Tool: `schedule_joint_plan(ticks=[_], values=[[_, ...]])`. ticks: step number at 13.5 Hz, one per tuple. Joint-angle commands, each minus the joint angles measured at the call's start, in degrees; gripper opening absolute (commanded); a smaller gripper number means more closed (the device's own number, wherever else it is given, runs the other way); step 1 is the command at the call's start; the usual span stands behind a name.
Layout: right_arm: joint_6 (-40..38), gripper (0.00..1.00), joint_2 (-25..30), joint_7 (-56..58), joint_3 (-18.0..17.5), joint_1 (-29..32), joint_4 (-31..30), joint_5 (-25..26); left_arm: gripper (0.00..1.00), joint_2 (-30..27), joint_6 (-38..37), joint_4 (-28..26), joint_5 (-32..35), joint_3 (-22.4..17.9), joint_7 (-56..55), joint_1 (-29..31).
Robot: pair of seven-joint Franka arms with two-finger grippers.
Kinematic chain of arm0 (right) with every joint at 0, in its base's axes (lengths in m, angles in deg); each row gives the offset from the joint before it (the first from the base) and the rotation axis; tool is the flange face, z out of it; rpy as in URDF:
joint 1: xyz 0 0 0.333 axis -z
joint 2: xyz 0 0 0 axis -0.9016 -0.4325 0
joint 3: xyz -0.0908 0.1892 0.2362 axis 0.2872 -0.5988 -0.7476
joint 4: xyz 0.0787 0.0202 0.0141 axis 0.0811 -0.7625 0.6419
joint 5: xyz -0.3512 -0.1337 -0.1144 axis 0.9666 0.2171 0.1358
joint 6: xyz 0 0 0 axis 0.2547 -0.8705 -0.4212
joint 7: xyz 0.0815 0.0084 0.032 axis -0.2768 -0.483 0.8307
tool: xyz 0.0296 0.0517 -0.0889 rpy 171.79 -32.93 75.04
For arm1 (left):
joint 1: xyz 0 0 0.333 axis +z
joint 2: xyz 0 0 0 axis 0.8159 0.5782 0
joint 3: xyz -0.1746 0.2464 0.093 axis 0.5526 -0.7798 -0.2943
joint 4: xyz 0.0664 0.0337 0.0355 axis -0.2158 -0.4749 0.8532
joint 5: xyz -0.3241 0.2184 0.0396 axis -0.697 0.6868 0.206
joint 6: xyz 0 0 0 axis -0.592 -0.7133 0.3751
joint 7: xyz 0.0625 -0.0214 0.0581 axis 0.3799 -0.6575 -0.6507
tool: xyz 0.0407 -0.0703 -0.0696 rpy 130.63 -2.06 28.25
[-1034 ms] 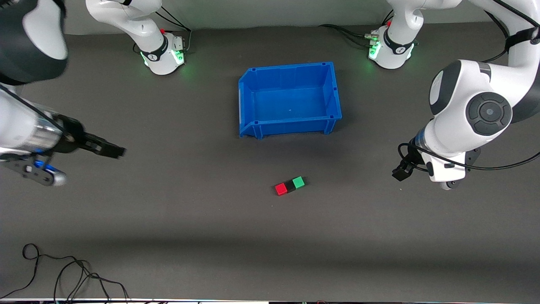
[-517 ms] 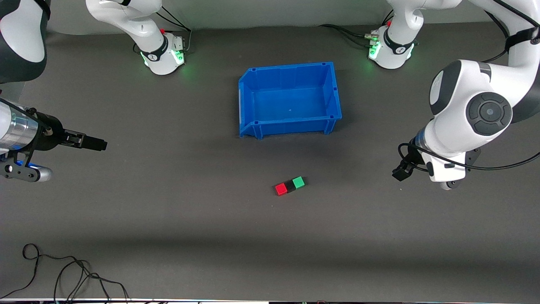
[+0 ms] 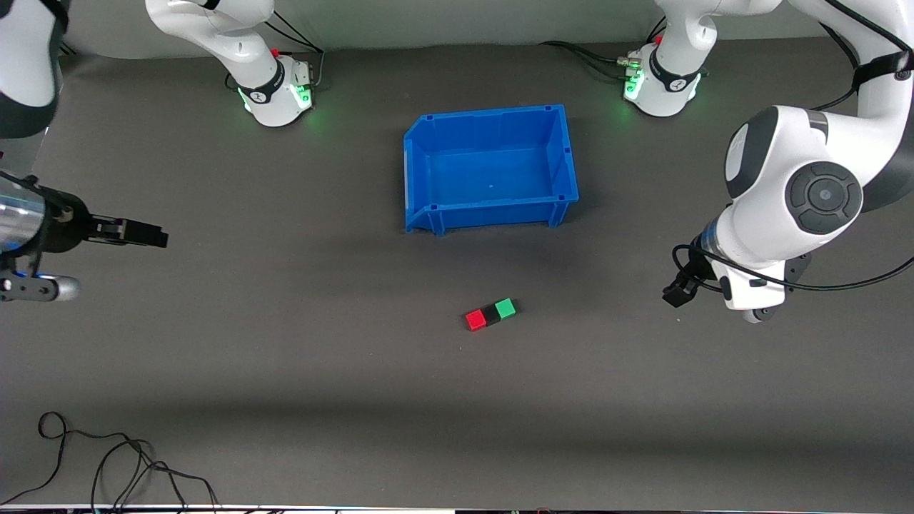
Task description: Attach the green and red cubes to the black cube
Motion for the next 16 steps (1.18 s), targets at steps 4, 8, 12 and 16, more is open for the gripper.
schedule_joint_plan(ticks=[4,8,12,16], values=[[11.95,1.0,14.77,5.01,-3.61,2.53,-21.73,1.35,1.0,2.97,-15.3,16.24,-0.25,0.88,15.41,1.65],[18.46,1.0,21.08,4.66,-5.63,5.06,-30.34,1.36,1.0,2.01,-15.56,15.8,-0.43,0.88,17.24,2.61],[21.02,1.0,24.18,4.84,-6.61,5.78,-32.3,1.7,1.0,-4.39,-23.72,15.8,-3.4,0.53,48.74,10.77],[19.97,1.0,22.6,4.84,-10.47,6.04,-28.7,9.09,1.0,-10.12,-22.86,15.1,-2.45,0.18,67.42,12.72]])
